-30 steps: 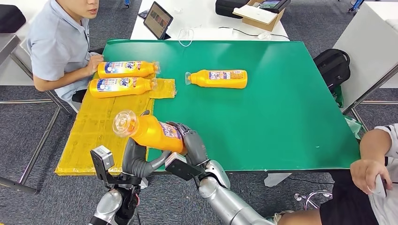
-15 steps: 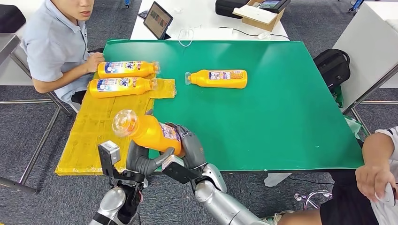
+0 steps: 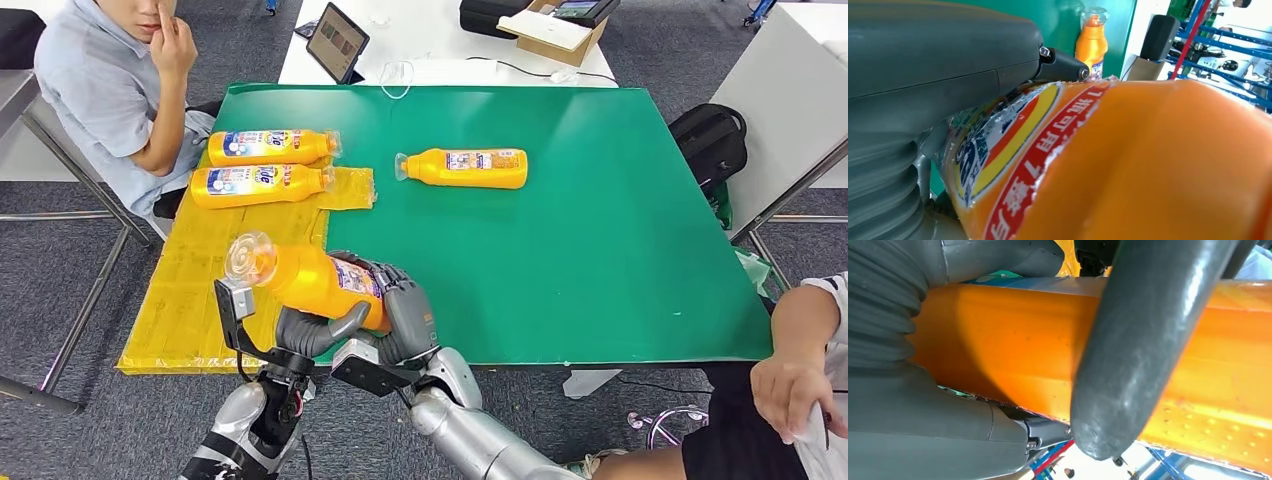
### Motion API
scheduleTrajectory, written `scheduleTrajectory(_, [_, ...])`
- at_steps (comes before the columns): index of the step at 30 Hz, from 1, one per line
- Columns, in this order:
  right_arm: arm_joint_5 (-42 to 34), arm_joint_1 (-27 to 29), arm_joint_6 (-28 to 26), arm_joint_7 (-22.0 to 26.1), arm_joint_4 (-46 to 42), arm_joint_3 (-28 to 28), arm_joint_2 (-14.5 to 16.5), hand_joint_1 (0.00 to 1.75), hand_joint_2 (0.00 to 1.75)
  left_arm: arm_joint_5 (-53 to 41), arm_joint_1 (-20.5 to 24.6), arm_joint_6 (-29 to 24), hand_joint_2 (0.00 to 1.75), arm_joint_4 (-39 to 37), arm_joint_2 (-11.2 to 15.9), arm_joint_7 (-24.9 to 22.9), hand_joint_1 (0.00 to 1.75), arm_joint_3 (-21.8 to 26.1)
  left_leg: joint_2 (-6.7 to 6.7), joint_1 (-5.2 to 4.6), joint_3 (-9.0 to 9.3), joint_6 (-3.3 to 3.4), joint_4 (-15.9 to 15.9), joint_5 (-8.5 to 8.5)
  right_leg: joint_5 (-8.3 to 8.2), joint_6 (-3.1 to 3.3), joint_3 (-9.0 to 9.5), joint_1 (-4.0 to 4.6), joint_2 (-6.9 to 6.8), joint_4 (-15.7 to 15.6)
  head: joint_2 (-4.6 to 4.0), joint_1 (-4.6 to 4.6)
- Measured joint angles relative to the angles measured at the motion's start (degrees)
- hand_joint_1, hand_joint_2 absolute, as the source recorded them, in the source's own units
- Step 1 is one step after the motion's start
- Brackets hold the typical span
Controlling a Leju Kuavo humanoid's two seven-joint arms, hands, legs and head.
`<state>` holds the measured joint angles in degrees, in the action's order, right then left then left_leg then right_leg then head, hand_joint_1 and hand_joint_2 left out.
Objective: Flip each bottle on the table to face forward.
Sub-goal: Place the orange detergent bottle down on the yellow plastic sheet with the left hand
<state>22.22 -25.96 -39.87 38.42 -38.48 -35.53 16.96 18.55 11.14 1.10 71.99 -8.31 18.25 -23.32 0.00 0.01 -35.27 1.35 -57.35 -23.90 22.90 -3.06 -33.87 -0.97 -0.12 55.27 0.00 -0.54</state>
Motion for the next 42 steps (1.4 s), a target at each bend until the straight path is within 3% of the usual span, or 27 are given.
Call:
scheduleTrajectory(3, [0.3, -0.41, -0.02, -0.04, 0.99, 0.28, 0.25, 0.14, 1.75, 1.26, 0.19, 0.17, 1.75, -0.32, 0.0, 0.05, 1.75, 0.01, 0.01, 0.0, 0.0, 0.0, 0.0, 0.0, 0.0, 0.0, -0.01, 0.0, 0.0, 0.0, 0.0, -0.01])
scheduleTrajectory(4, [0.24, -0.57, 0.0, 0.06, 1.46, 0.29, 0.41, 0.0, 1.75, 1.67, 0.21, 0.19, 1.75, -0.34, -0.01, 0.16, 1.75, 0.03, 0.01, 0.0, 0.0, 0.0, 0.0, 0.0, 0.0, 0.0, -0.01, 0.0, 0.0, 0.0, 0.0, -0.02])
scheduleTrajectory(5, [0.12, -0.71, 0.05, 0.21, 1.98, 0.25, 0.61, 0.0, 1.75, 2.04, 0.26, 0.19, 1.75, -0.34, -0.01, 0.26, 1.75, 0.06, 0.0, 0.01, 0.0, 0.0, 0.0, 0.0, 0.0, 0.0, -0.01, 0.01, 0.0, 0.0, 0.0, -0.01])
scheduleTrajectory(9, [-0.55, -1.2, 0.32, 0.75, 4.19, -0.53, 1.55, 0.0, 0.0, 3.52, 0.58, 0.21, 1.75, -0.26, -0.05, 0.49, 1.75, 0.45, 0.0, 0.02, 0.0, 0.0, 0.0, 0.0, 0.0, 0.0, -0.01, 0.01, 0.0, 0.0, 0.0, -0.01])
scheduleTrajectory(21, [9.12, -1.27, -0.13, 0.92, 4.17, 2.36, 2.43, 0.0, 0.0, 5.37, 0.64, -1.15, 1.75, -0.23, 0.13, 1.66, 1.75, 1.86, 0.01, 0.01, 0.0, 0.0, -0.01, 0.0, 0.0, 0.0, -0.04, 0.0, 0.0, 0.0, 0.0, -0.01])
scheduleTrajectory(26, [17.61, 1.1, -0.15, 0.78, -0.41, 6.64, 2.7, 0.0, 0.0, 1.38, 1.98, -6.73, 1.75, -1.04, 0.44, 2.26, 1.75, 2.0, -0.03, 0.02, -0.01, 0.0, 0.0, 0.01, 0.0, 0.0, -0.04, 0.01, -0.03, 0.0, 0.0, 0.01])
scheduleTrajectory(30, [23.89, 4.24, -0.17, 1.38, -7.83, 10.75, 3.32, 0.0, 0.0, -5.56, 7.27, -12.61, 1.75, -5.83, 1.84, 3.32, 1.75, 2.88, -0.04, 0.04, -0.01, -0.03, 0.0, 0.06, -0.02, 0.01, -0.07, 0.03, -0.05, 0.01, 0.0, -0.03])
scheduleTrajectory(33, [24.4, 5.8, -0.17, 1.6, -13.36, 12.71, 3.5, 0.0, 0.0, -10.07, 12.0, -13.55, 1.75, -10.64, 2.93, 3.63, 1.75, 3.8, -0.15, 0.06, -0.03, -0.07, -0.01, 0.19, -0.02, 0.01, -0.05, 0.04, -0.18, 0.03, 0.0, 0.01])
scheduleTrajectory(36, [23.73, 6.59, -0.17, 1.6, -18.21, 14.23, 3.39, 0.0, 0.0, -15.55, 16.72, -14.94, 1.75, -16.09, 3.79, 3.48, 1.75, 4.32, -0.18, 0.06, -0.04, -0.06, -0.01, 0.22, -0.03, 0.01, -0.02, 0.03, -0.21, 0.04, 0.0, 0.01])
scheduleTrajectory(42, [19.1, 6.96, -0.17, 1.6, -23.56, 14.68, 3.26, 0.0, 0.0, -37.59, 26.75, -21.52, 1.75, -29.48, 4.63, 1.01, 1.75, 0.7, -0.19, 0.04, -0.04, -0.05, -0.02, 0.23, -0.07, -0.03, -0.01, 0.01, -0.22, 0.05, 0.0, 0.01])
